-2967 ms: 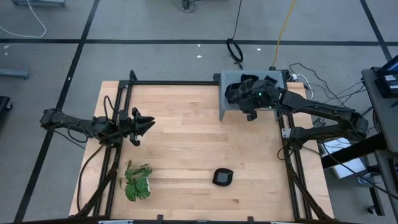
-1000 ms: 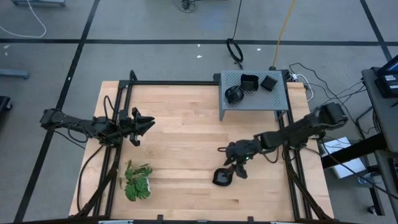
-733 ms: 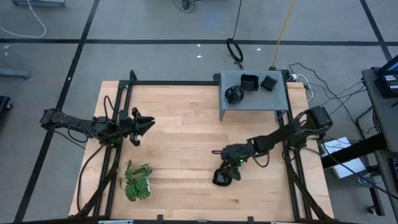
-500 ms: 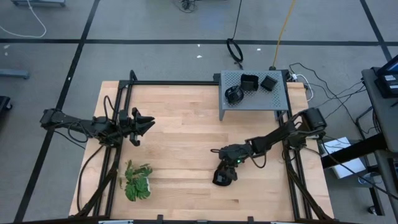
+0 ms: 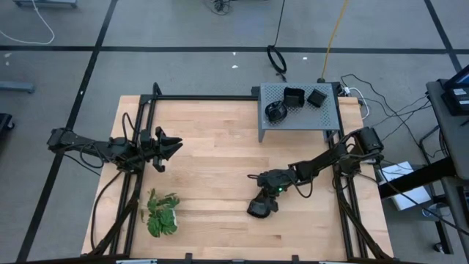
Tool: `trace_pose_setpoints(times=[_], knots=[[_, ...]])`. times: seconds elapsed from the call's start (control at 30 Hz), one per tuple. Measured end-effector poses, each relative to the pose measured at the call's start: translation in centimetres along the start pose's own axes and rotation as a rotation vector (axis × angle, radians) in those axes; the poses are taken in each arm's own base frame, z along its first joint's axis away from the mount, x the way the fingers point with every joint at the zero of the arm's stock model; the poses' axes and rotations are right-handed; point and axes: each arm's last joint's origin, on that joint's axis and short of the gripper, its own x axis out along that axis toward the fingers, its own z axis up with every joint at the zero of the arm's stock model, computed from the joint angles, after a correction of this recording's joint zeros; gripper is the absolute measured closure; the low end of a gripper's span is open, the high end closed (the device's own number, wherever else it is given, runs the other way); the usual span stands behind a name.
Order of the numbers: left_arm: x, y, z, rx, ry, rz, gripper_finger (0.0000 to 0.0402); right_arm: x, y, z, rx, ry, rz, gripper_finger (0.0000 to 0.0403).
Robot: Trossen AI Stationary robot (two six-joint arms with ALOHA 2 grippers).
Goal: Pick & Place Mini shaped plates
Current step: Stack the leaf-shaped plate on the leaf-shaped plates on the shelf
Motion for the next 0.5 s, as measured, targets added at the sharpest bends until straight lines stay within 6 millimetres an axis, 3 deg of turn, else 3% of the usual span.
trace_pose_setpoints(times=[0.23,0.37,0.5], knots=[[0.0,0.0,0.0,0.000,0.000,0.000,0.0286,-0.9,-0.2,2.2,0.002,-0.089,0.007,0.0401],[0.0,0.0,0.0,0.000,0.000,0.000,0.0286,-2.9,-0.2,4.5,-0.038,-0.165,-0.023,0.0402],[0.0,0.0,0.0,0.000,0.001,0.000,0.0286,-6.2,0.1,7.1,-0.119,-0.290,-0.117,0.0402]])
